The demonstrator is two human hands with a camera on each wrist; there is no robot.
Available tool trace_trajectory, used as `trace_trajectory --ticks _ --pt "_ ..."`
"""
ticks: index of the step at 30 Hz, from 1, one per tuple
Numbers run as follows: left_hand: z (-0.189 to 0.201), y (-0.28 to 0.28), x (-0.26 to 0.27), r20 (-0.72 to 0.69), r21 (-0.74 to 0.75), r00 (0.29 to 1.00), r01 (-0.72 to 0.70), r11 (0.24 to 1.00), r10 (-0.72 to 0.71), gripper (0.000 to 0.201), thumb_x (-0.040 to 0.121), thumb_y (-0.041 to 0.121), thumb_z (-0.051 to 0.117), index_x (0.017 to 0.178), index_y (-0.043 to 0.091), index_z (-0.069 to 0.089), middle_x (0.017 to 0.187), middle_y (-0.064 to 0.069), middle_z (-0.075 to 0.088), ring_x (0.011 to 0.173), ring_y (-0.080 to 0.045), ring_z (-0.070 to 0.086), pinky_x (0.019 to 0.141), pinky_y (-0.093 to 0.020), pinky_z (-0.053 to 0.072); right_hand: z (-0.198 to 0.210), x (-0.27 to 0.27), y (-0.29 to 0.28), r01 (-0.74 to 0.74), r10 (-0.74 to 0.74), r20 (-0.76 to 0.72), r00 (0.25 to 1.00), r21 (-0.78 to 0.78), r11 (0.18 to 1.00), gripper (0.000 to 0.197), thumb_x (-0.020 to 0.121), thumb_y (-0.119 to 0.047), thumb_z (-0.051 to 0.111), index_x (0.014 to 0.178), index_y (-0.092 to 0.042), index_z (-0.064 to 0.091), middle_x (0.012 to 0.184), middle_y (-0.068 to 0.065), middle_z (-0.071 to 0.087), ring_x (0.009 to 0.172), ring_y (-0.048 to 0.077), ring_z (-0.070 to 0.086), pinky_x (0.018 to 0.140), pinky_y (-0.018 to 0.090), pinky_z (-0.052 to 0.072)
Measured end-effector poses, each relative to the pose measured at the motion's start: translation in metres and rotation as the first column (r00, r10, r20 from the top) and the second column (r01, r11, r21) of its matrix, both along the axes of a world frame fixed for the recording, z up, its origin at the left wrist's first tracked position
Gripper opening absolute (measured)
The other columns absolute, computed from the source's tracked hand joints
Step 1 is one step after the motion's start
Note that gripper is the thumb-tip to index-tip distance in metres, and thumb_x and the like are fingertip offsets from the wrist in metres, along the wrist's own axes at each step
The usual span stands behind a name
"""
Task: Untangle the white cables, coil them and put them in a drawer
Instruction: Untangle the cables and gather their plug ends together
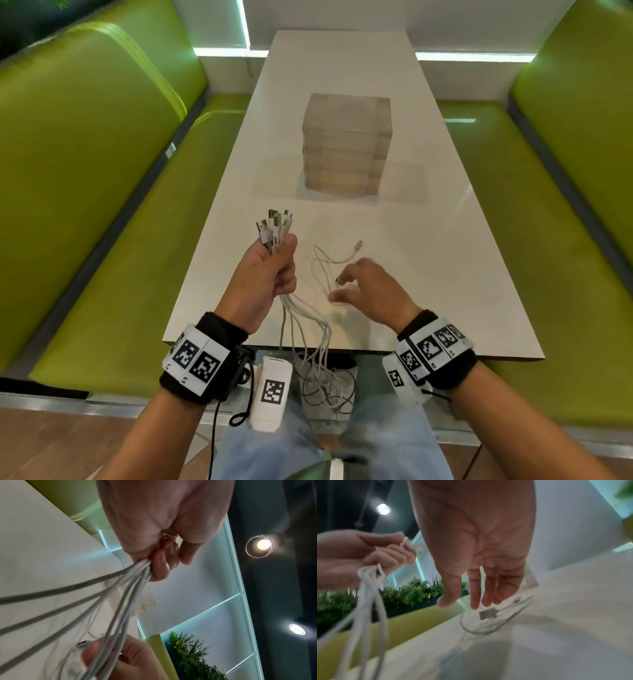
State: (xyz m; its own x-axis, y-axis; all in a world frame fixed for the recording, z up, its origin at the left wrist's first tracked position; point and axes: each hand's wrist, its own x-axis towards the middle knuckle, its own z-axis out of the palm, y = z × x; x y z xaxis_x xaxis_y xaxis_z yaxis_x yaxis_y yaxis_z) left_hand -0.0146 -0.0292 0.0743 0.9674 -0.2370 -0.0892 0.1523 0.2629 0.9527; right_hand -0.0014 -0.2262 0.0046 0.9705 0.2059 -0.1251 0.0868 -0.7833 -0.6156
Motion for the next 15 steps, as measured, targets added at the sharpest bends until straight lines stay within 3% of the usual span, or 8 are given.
trace_trajectory --ticks 3,6,8,10,15 --pt "-0.001 -0.001 -0.002 -0.010 0.021 1.000 -0.011 1.000 0.012 0.023 0.094 0.020 0.051 0.074 0.017 0.038 0.055 0.009 0.027 0.046 -0.007 0.021 0.043 -0.021 0.020 -0.007 0.013 -0.014 0.108 -0.104 0.060 0.993 -0.074 0.991 0.016 0.091 -0.017 0.057 0.105 -0.013 0.063 0.104 0.005 0.055 0.096 0.023 0.057 0.076 0.027 0.043" --pt "-0.001 -0.003 -0.003 -0.036 0.018 0.999 -0.011 1.000 0.012 0.025 0.097 0.013 0.045 0.074 0.017 0.038 0.055 0.008 0.026 0.046 -0.007 0.021 0.045 -0.023 0.019 -0.014 0.027 -0.028 0.050 -0.028 0.092 0.995 -0.245 0.968 0.038 0.090 0.001 0.050 0.122 -0.017 0.058 0.119 0.010 0.053 0.106 0.030 0.051 0.082 0.035 0.047" --pt "-0.001 -0.005 -0.004 -0.082 -0.016 0.997 -0.017 1.000 0.016 0.022 0.098 0.011 0.044 0.077 0.015 0.041 0.055 0.007 0.025 0.045 -0.007 0.022 0.044 -0.021 0.022 -0.017 0.032 -0.032 0.024 -0.009 0.052 0.999 -0.309 0.951 0.033 0.091 -0.004 0.050 0.121 -0.015 0.058 0.118 0.011 0.053 0.106 0.032 0.052 0.083 0.038 0.047" --pt "0.000 -0.008 -0.005 -0.130 -0.059 0.991 -0.035 0.998 0.028 0.015 0.098 0.012 0.042 0.085 0.011 0.048 0.056 0.006 0.026 0.046 -0.007 0.024 0.044 -0.021 0.024 -0.018 0.034 -0.035 0.053 -0.050 0.016 0.999 -0.312 0.949 0.023 0.092 -0.007 0.048 0.112 -0.012 0.058 0.108 0.013 0.058 0.098 0.032 0.057 0.076 0.035 0.045" --pt "-0.003 -0.009 -0.002 -0.153 -0.077 0.988 -0.036 0.996 0.024 0.019 0.100 0.015 0.039 0.086 0.010 0.050 0.058 0.003 0.040 0.048 -0.008 0.033 0.047 -0.021 0.029 0.001 0.025 -0.035 0.127 -0.141 -0.057 0.988 -0.208 0.970 0.021 0.093 -0.015 0.047 0.101 -0.003 0.062 0.099 0.014 0.065 0.082 0.025 0.056 0.067 0.028 0.037"
